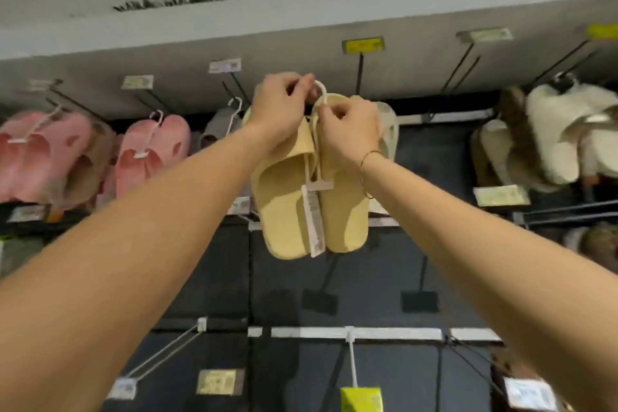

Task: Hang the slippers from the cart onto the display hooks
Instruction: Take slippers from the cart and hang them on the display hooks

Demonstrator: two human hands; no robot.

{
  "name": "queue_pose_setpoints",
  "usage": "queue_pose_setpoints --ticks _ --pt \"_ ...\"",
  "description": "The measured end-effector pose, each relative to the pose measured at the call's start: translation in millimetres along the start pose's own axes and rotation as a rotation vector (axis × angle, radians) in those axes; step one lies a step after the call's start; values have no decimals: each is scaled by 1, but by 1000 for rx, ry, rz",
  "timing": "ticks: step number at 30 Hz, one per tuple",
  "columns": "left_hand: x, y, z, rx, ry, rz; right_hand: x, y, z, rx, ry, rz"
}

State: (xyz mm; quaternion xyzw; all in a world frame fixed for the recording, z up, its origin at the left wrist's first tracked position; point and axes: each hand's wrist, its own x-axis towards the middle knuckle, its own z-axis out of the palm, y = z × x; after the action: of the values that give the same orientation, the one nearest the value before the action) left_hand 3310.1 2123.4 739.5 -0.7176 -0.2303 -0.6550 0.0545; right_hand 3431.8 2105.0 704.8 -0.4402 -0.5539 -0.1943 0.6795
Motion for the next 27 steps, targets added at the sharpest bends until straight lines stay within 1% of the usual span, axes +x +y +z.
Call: queue_pose_setpoints --ticks 1,4,6,10,13,16,19,27 --pt "10 6 14 37 26 -3 15 4 -9 -21 34 28" --pt "30 14 54 255 111 1 55 21 -25 -64 112 136" --pt "37 10 77 308 94 39 77 35 -25 -92 120 191" --pt "60 -19 111 248 -13 77 114 57 -10 -178 138 197" --pt "81 -45 126 216 -54 123 143 69 4 -198 143 224" --pt "105 -64 140 152 -45 155 170 83 19 -185 141 247" --pt "131 -72 161 149 -54 159 195 93 30 -196 145 252" --pt "172 -89 192 125 -2 187 246 103 47 -179 191 157"
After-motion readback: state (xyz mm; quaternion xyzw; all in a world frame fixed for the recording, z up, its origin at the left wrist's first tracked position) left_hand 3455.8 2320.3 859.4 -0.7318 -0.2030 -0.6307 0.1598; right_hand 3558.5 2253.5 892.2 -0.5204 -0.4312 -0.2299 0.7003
